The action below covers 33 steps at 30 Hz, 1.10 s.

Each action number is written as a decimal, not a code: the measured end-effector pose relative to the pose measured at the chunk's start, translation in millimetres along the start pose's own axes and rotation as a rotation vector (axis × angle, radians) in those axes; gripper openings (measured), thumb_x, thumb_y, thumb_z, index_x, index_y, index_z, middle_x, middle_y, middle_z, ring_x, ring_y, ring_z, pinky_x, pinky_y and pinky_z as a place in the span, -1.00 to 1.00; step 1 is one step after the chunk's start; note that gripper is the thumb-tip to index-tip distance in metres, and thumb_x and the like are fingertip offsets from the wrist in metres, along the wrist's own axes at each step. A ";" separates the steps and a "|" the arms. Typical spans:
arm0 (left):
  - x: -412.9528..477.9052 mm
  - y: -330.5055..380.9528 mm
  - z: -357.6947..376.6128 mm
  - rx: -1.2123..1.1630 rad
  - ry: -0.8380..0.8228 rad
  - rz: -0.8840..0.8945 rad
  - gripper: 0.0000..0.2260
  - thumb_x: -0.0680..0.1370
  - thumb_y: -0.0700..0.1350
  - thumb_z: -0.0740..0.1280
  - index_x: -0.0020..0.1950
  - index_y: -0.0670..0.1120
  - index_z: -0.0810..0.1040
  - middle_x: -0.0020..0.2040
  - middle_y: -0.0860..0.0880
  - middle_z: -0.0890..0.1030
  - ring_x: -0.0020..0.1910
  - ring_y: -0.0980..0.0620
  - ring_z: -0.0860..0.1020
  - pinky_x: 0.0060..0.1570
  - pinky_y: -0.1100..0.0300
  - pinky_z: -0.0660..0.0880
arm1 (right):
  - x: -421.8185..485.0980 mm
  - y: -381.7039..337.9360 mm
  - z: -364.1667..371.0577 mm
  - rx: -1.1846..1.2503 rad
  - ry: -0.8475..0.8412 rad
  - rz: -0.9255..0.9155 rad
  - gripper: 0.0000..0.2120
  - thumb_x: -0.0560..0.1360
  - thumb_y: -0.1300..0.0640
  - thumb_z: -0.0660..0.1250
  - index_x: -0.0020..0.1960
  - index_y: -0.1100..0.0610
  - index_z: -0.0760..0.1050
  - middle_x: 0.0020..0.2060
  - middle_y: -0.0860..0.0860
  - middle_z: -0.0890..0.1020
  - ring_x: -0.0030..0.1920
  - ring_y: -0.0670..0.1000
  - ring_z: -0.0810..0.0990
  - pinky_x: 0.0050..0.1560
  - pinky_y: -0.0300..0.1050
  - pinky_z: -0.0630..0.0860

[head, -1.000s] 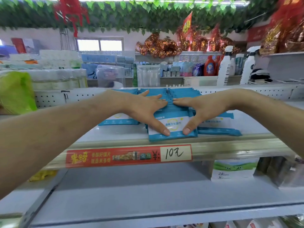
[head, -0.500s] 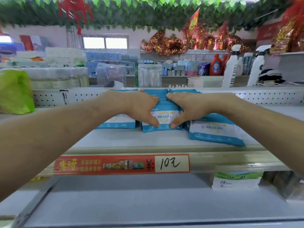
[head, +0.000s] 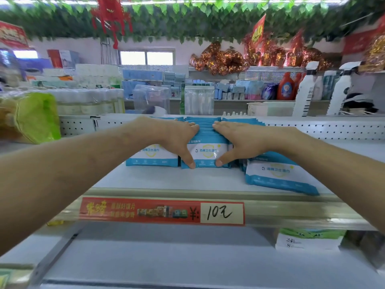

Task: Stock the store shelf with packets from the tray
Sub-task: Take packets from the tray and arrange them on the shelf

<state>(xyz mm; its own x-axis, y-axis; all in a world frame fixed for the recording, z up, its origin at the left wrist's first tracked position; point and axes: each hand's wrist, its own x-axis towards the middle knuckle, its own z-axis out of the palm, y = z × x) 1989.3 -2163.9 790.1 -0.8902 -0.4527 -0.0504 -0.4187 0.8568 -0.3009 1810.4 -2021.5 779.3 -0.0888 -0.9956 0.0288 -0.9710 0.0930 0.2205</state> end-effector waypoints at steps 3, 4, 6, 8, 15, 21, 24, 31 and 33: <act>3.6 -0.4 0.6 0.013 0.012 -0.007 0.09 0.34 0.42 0.52 0.62 -0.14 0.12 0.58 -0.10 0.34 0.46 -0.16 0.41 0.45 -0.10 0.38 | 3.2 -1.4 1.2 -0.006 0.000 0.007 0.18 0.39 -0.54 0.32 0.69 0.08 -0.14 0.68 -0.01 -0.06 0.66 0.02 -0.01 0.61 -0.03 -0.01; 5.1 -0.2 0.6 0.020 0.012 -0.009 0.09 0.35 0.42 0.51 0.63 -0.14 0.12 0.58 -0.10 0.33 0.46 -0.17 0.41 0.45 -0.10 0.38 | 4.5 -2.2 1.5 -0.023 0.007 0.009 0.18 0.39 -0.55 0.31 0.69 0.08 -0.13 0.68 0.00 -0.05 0.66 0.03 0.00 0.61 -0.02 0.00; 8.0 0.1 0.8 0.036 0.008 -0.012 0.08 0.38 0.40 0.51 0.64 -0.14 0.10 0.61 -0.10 0.30 0.49 -0.17 0.40 0.47 -0.11 0.36 | 6.6 -3.4 2.0 -0.064 0.028 0.008 0.16 0.39 -0.56 0.28 0.69 0.08 -0.10 0.68 0.01 -0.03 0.66 0.04 0.02 0.61 0.00 0.03; 10.7 0.0 1.6 0.053 0.011 -0.011 0.07 0.39 0.40 0.50 0.65 -0.14 0.09 0.62 -0.10 0.28 0.49 -0.17 0.39 0.48 -0.12 0.36 | 7.7 -4.7 1.9 -0.094 0.052 0.005 0.13 0.41 -0.55 0.28 0.68 0.10 -0.06 0.68 0.03 0.01 0.65 0.06 0.06 0.61 0.02 0.05; 10.8 0.4 1.7 0.019 0.014 -0.022 0.06 0.41 0.34 0.53 0.65 -0.14 0.07 0.62 -0.11 0.29 0.49 -0.16 0.39 0.48 -0.11 0.37 | 6.9 -8.9 -0.1 -0.119 0.069 0.005 0.09 0.43 -0.52 0.30 0.67 0.11 0.00 0.67 0.04 0.06 0.64 0.07 0.10 0.60 0.03 0.10; 2.9 0.2 -0.7 -0.061 0.027 -0.015 0.10 0.40 0.31 0.55 0.67 -0.16 0.01 0.64 -0.12 0.24 0.53 -0.15 0.35 0.50 -0.09 0.34 | -6.7 1.2 -4.0 -0.019 0.042 0.019 0.12 0.43 -0.48 0.34 0.69 0.09 -0.11 0.68 -0.01 -0.01 0.65 0.03 0.06 0.60 -0.02 0.06; 0.5 1.8 -5.5 -0.090 0.037 0.000 0.11 0.40 0.33 0.54 0.67 -0.15 0.01 0.64 -0.10 0.25 0.52 -0.14 0.36 0.50 -0.06 0.34 | -22.5 15.6 -9.6 0.090 0.045 0.033 0.09 0.45 -0.41 0.38 0.69 0.04 -0.13 0.68 -0.03 0.00 0.64 0.03 0.09 0.58 -0.06 0.08; -0.4 44.7 -33.1 -0.174 0.113 0.168 0.08 0.41 0.49 0.37 0.70 -0.08 0.02 0.69 -0.03 0.16 0.60 -0.06 0.25 0.58 0.02 0.22 | -74.9 66.5 -17.4 0.221 -0.063 0.144 0.12 0.35 -0.57 0.31 0.68 -0.14 -0.11 0.67 -0.17 0.00 0.63 -0.04 0.07 0.53 -0.09 0.03; 4.4 64.2 -40.6 -0.197 0.117 0.200 0.11 0.37 0.56 0.30 0.71 -0.03 0.01 0.70 0.02 0.13 0.62 -0.03 0.22 0.60 0.01 0.19 | -86.7 74.8 -11.5 0.309 -0.126 0.180 0.15 0.31 -0.57 0.35 0.68 -0.16 -0.10 0.66 -0.21 0.00 0.63 -0.07 0.05 0.55 -0.08 0.02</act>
<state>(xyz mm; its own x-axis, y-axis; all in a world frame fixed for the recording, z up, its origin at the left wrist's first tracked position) 1951.3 -2100.9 809.3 -0.9683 -0.2485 0.0240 -0.2497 0.9626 -0.1047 1748.0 -1928.1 804.6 -0.2719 -0.9586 -0.0841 -0.9569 0.2786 -0.0823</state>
